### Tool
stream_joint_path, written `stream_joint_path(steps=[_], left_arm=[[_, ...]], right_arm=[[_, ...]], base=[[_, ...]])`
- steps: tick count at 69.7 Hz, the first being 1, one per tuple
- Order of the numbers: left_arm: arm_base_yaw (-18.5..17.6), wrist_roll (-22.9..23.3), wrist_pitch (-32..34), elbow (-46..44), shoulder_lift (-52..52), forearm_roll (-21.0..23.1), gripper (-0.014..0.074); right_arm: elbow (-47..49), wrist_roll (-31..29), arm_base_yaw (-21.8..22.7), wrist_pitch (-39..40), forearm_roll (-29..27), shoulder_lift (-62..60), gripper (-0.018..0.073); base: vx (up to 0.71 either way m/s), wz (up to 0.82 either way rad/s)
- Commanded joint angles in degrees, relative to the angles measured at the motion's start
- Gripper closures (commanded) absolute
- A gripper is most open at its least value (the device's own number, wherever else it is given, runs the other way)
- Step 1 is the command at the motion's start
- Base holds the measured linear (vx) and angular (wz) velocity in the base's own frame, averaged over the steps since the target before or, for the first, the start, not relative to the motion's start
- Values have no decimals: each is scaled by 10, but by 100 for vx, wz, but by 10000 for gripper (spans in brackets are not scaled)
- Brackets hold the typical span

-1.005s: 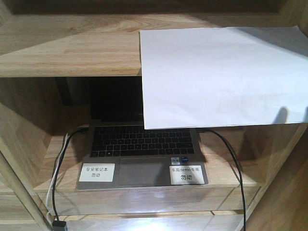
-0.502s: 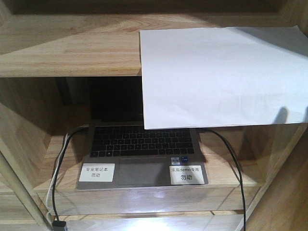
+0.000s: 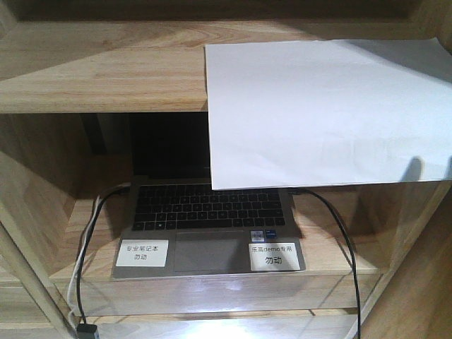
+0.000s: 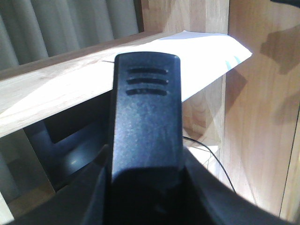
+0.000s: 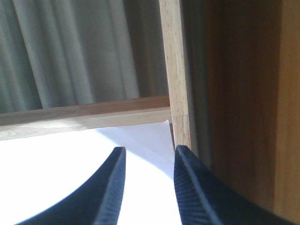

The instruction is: Grab stapler and paper to desk for stapling

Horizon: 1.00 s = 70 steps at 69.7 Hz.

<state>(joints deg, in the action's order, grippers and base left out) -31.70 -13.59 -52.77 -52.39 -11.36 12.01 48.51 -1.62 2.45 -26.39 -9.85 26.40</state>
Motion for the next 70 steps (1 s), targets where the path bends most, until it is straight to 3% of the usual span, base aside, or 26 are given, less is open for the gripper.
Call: stream_joint_path(steps=[1, 37, 44, 64, 70], left_arm=[[-3, 1, 67, -14, -11, 11, 603], [-3, 1, 67, -14, -11, 11, 603], [-3, 1, 67, -14, -11, 11, 603], [-3, 1, 67, -14, -11, 11, 603], [-3, 1, 67, -14, -11, 11, 603]], right_arm=[[17, -4, 4, 41, -2, 9, 321], [17, -4, 4, 41, -1, 9, 282], [17, -3, 4, 43, -1, 9, 207], [17, 28, 4, 58, -2, 9, -167], [17, 51, 4, 57, -2, 9, -167]], base=[[0, 0], [0, 0], [0, 0], [0, 0], [0, 0]])
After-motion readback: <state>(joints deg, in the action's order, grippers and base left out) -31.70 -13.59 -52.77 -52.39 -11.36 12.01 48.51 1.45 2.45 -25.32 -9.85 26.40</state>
